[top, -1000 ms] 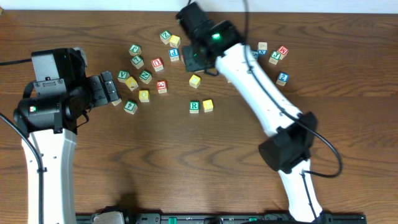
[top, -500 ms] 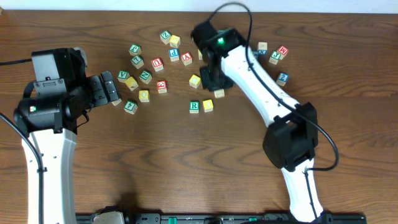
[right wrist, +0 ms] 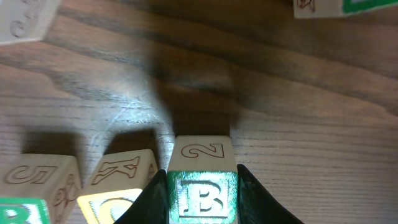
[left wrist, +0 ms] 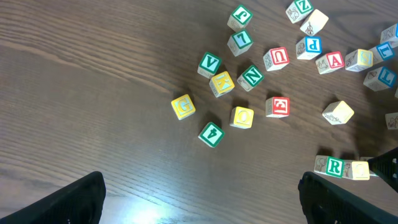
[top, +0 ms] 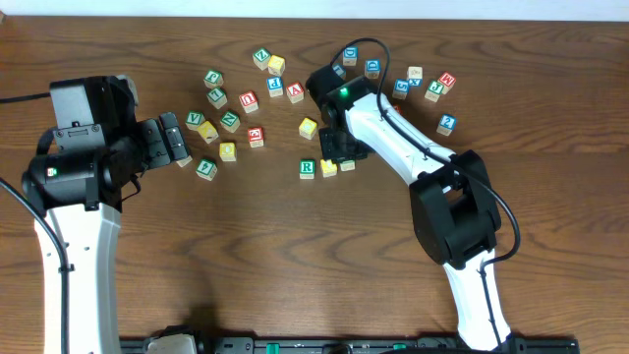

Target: Spell out ROBOT

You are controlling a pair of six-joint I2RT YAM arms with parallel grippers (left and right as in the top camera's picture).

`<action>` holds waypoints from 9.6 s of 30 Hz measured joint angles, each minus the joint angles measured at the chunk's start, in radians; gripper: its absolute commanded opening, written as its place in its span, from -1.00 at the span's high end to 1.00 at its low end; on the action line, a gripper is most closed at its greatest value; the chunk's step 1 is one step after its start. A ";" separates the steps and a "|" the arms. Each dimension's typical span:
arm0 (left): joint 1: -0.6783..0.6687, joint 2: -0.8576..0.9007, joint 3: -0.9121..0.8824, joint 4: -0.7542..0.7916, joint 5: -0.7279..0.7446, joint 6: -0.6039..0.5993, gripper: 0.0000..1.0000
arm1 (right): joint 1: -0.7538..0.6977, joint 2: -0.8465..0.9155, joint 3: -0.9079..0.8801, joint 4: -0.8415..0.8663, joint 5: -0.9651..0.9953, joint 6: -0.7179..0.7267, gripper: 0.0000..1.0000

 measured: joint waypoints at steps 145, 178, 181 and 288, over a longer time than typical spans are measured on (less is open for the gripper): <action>0.000 0.000 0.000 0.000 0.000 0.000 -0.96 | -0.216 -0.040 0.288 0.066 -0.011 -0.050 0.56; 0.000 0.000 0.000 0.000 0.000 0.000 -0.95 | -0.216 -0.080 0.109 -0.094 -0.056 -0.170 0.47; 0.000 0.000 0.000 0.000 0.000 0.000 -0.96 | -0.217 -0.079 0.039 -0.079 -0.056 -0.170 0.47; 0.000 0.000 0.000 0.000 0.000 0.000 -0.96 | 0.275 0.197 0.301 0.522 -0.130 0.077 0.08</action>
